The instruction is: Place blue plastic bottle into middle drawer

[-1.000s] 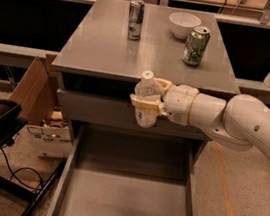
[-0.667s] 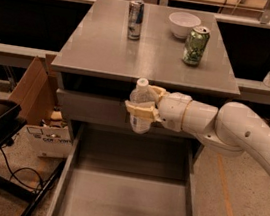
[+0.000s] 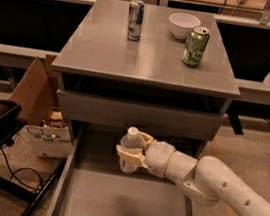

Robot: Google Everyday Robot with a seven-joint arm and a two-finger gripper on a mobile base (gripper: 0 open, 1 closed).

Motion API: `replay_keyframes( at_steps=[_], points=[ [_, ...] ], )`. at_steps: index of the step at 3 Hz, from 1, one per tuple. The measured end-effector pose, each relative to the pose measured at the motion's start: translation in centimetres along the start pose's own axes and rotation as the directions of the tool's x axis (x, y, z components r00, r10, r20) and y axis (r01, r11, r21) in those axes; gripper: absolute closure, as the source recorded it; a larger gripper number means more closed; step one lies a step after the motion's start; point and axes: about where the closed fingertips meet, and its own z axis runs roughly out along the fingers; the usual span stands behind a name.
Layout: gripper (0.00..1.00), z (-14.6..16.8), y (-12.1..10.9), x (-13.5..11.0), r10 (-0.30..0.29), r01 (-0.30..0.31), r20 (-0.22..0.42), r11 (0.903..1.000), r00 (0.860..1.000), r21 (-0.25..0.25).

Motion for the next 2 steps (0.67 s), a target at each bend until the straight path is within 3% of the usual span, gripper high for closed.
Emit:
replay_keyframes(
  at_steps=[2],
  points=[
    [1.00,3.9,1.5,9.2,0.043,-0.042,0.017,0.9981,0.999,-0.046]
  ],
)
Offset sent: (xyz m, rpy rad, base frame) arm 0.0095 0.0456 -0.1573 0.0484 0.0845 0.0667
